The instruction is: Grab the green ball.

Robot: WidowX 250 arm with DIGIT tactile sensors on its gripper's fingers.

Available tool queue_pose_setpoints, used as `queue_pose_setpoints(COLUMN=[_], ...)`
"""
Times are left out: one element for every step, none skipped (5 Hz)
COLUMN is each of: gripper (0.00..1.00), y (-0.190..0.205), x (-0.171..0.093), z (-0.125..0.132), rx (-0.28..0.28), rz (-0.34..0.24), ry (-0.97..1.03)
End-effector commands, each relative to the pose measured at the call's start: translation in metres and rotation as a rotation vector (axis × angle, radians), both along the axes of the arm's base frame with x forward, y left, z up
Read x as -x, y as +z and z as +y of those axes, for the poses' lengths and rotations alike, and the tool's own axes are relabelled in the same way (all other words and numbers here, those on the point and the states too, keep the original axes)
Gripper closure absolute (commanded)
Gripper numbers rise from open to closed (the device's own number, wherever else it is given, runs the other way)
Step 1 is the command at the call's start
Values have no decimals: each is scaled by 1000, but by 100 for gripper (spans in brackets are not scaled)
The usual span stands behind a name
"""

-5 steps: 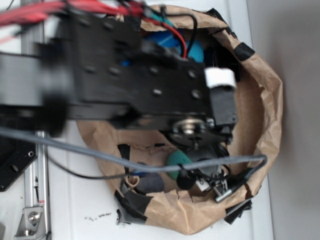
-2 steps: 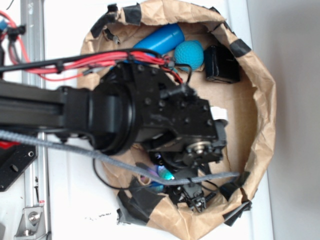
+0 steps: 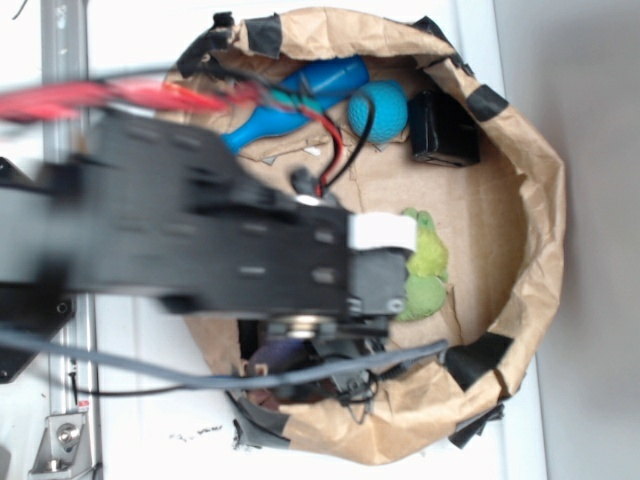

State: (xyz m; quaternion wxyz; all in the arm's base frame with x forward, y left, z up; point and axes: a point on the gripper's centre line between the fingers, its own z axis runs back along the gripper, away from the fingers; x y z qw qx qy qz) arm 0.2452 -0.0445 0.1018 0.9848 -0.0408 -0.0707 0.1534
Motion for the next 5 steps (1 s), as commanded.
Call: queue_pose_setpoints(gripper=[100, 100, 100, 100, 100], y=[78, 103, 101, 96, 90], x=[8, 18, 17, 16, 10], z=[49, 71, 79, 79, 80], rx=[-213, -224, -159, -141, -120], rz=[-196, -199, -178, -156, -123], ry=[-140, -183, -210, -198, -189])
